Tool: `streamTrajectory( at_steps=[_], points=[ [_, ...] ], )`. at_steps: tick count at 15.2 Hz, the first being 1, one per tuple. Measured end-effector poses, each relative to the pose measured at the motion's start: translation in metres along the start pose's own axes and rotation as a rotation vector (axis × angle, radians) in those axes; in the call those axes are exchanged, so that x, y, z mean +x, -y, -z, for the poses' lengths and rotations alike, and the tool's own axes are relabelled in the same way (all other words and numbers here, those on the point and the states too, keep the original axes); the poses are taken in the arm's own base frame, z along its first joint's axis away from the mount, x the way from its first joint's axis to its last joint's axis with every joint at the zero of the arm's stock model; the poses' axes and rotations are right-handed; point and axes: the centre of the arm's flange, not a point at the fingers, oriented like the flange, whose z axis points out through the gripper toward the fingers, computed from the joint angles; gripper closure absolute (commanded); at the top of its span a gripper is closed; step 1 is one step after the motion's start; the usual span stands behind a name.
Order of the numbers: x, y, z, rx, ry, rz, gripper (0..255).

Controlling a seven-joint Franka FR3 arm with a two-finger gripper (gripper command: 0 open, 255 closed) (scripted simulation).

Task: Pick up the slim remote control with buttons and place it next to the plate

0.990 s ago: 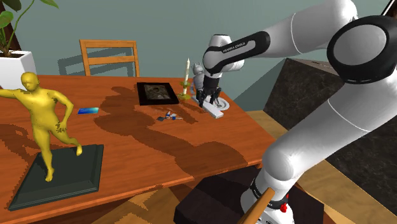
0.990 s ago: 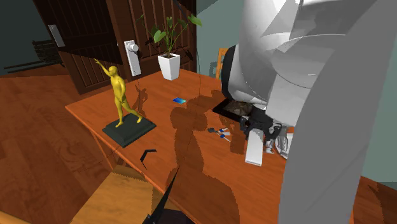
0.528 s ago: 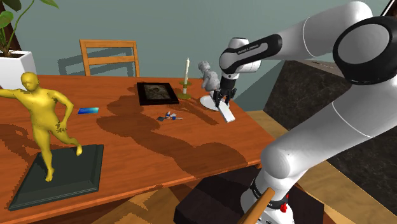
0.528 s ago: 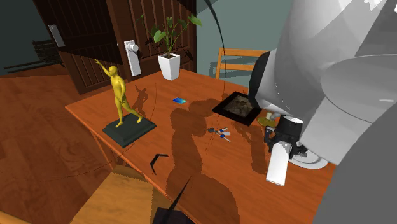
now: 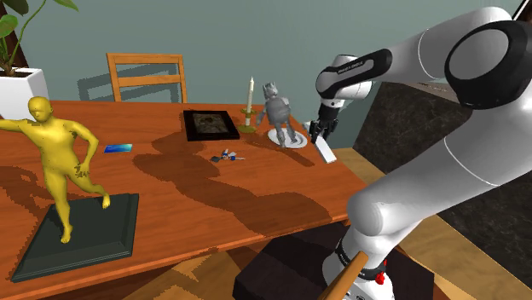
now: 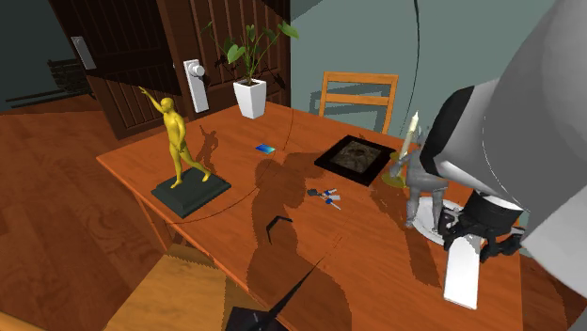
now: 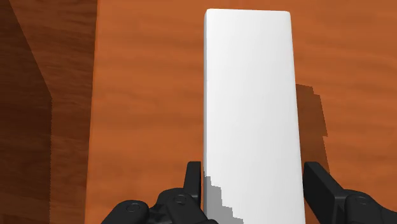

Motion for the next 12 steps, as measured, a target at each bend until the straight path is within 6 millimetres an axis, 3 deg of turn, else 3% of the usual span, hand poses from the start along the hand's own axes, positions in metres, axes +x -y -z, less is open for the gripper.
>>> streamTrajectory(
  at_steps=[3, 5, 12],
  points=[
    [-0.014, -0.039, 0.000, 0.000, -0.001, -0.001, 255],
    [-0.019, -0.053, -0.001, 0.000, 0.000, 0.000, 255],
    [-0.022, -0.056, -0.036, 0.001, 0.000, 0.002, 255]
  ],
)
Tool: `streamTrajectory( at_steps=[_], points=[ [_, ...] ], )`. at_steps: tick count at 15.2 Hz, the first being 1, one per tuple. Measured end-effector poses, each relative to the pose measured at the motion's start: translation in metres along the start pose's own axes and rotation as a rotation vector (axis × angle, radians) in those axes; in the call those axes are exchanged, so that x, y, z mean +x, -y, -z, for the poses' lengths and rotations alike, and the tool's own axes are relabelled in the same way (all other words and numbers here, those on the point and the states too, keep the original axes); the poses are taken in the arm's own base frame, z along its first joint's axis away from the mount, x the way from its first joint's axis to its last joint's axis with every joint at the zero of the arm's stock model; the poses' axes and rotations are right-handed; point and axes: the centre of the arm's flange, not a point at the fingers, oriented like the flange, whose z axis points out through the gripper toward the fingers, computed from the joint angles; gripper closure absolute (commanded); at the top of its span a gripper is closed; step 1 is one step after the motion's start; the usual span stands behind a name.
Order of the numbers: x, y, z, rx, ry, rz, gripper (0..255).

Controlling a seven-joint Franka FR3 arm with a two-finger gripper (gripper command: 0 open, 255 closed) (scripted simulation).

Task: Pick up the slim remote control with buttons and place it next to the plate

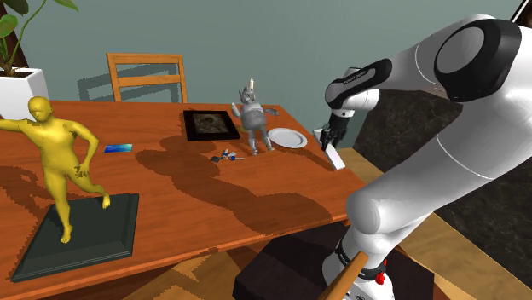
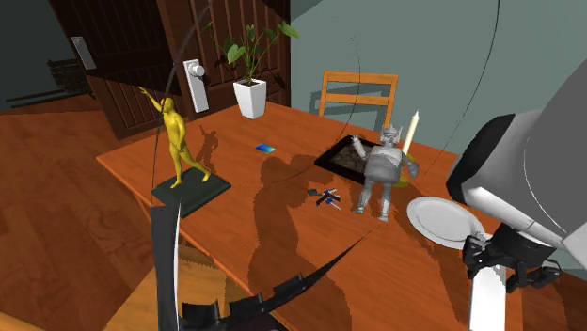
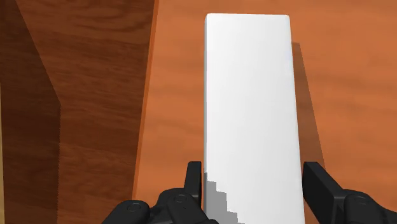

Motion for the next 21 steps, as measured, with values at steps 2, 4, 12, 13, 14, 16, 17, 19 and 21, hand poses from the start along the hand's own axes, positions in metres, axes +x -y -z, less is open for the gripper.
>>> streamTrajectory(
  at_steps=[2, 4, 12, 13, 14, 16, 17, 19, 21],
  points=[
    [0.000, 0.001, -0.010, 0.000, -0.001, 0.000, 255],
    [0.000, 0.001, -0.020, 0.000, -0.001, 0.000, 255],
    [0.000, 0.000, -0.040, -0.001, -0.003, 0.000, 255],
    [0.000, 0.000, -0.040, -0.001, -0.003, 0.000, 255],
    [0.000, 0.000, -0.040, -0.001, -0.003, 0.000, 0],
    [0.000, 0.000, -0.040, -0.001, -0.001, 0.000, 0],
    [0.000, 0.000, -0.040, -0.001, -0.001, 0.000, 0],
    [0.000, 0.001, -0.041, 0.000, -0.001, 0.000, 0],
    [0.000, 0.000, -0.036, 0.000, -0.001, 0.000, 0]
  ],
)
